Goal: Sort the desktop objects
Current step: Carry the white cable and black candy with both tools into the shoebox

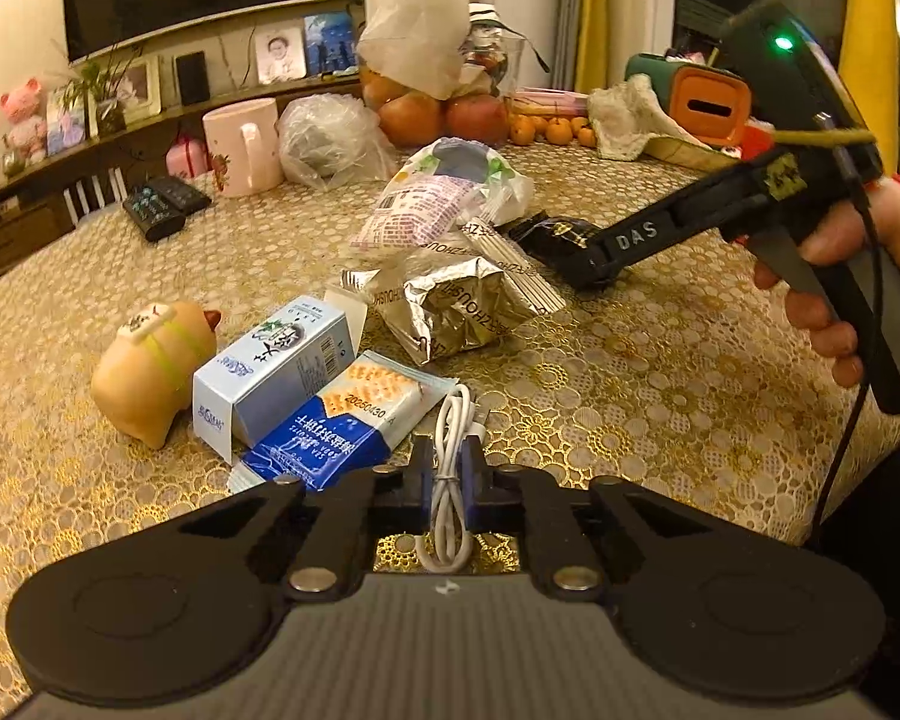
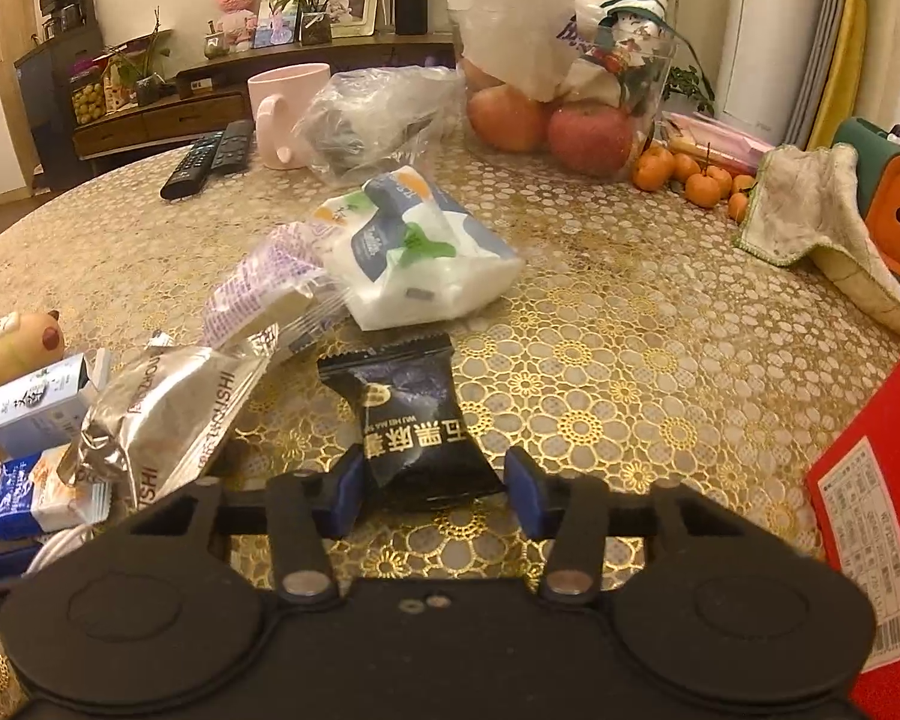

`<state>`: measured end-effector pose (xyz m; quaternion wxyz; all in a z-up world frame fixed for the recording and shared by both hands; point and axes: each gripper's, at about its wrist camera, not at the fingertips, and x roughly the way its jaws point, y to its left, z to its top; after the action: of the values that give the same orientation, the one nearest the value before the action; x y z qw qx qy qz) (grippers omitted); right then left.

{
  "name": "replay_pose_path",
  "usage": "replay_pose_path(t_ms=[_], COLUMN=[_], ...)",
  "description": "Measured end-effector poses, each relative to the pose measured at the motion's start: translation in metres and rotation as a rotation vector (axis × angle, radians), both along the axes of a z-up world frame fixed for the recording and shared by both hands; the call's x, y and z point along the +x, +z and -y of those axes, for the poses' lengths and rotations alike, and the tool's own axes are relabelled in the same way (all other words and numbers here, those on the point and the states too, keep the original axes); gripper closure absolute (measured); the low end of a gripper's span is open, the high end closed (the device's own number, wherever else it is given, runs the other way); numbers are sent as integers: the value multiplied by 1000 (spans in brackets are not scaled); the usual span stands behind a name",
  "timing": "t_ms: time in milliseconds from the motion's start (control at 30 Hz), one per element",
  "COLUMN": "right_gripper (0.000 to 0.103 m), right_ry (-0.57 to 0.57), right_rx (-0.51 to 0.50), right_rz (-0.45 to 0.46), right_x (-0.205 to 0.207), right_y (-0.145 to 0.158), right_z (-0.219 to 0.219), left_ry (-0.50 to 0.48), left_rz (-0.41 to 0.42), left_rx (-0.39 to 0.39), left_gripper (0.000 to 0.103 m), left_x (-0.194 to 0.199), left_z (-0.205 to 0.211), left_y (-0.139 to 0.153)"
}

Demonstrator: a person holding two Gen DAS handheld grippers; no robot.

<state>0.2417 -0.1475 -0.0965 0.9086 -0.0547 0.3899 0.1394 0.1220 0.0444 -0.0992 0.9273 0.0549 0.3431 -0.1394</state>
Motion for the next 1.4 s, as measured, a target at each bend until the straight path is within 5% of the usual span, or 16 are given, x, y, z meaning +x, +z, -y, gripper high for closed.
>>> replay_pose_path(t_ms=[700, 1400], right_gripper=[56, 56], right_ry=[-43, -85], right_rx=[42, 122], right_rz=[19, 86], right_x=[-63, -131], right_y=[44, 99], right_z=[47, 146], left_ry=[16, -97], left_rz=[14, 107], left_rx=[-31, -55], left_gripper=[95, 95], left_x=[-16, -35], left_z=[37, 138], left_y=[29, 102])
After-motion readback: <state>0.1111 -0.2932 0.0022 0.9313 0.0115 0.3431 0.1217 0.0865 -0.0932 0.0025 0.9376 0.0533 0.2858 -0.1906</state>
